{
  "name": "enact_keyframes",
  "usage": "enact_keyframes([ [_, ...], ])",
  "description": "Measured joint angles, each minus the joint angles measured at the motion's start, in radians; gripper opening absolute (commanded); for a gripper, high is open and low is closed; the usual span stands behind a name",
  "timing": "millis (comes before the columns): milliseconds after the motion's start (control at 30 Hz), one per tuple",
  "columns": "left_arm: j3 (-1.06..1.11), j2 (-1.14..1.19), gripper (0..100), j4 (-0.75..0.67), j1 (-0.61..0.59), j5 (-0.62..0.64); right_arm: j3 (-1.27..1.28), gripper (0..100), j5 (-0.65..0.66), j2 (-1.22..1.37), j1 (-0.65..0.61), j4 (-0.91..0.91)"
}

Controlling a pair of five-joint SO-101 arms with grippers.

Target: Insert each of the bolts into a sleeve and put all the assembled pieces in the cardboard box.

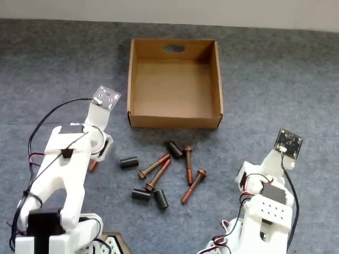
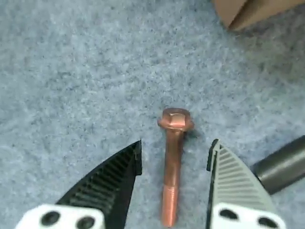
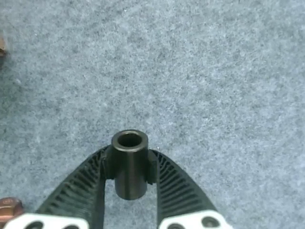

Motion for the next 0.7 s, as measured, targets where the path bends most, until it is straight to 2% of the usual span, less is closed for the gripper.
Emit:
enact_keyframes([
  [167,-0.081,0.164,21,-0.009,0.0,0.014,0.0,0.6,0.0,0.0,0.0,0.0],
  [267,-0.144,0.221,13,0.049,0.002,0.044,0.0,0.6,0.0,0.0,0.0,0.0],
  [400,-0.158,0.239,1,0.052,0.011,0.055,0.0,0.6,0.0,0.0,0.0,0.0],
  [700,-0.169,0.241,1,0.052,0.011,0.055,0.0,0.6,0.0,0.0,0.0,0.0],
])
